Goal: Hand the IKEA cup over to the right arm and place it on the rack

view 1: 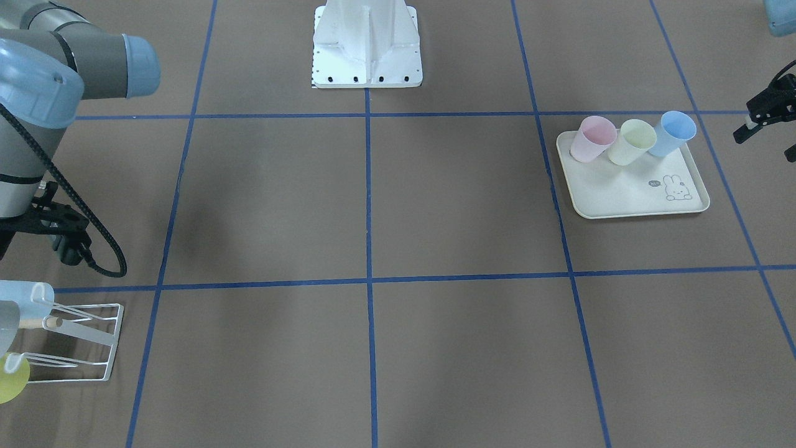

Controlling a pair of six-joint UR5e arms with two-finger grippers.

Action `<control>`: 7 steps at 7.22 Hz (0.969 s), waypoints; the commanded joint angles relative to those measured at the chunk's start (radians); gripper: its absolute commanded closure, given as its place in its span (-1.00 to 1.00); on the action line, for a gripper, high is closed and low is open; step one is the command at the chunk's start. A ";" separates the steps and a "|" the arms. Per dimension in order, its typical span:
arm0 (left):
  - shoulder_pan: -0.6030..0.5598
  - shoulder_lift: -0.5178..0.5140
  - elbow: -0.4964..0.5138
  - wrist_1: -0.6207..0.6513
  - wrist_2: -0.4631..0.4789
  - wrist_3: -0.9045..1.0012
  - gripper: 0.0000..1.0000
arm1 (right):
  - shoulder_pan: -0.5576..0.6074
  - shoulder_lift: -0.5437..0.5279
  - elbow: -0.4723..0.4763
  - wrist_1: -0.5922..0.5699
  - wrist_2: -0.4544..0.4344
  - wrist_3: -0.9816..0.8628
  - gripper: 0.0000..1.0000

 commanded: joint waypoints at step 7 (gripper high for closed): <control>0.005 0.000 0.012 0.000 0.000 -0.006 -1.00 | -0.048 -0.012 -0.262 0.218 -0.162 -0.059 -0.05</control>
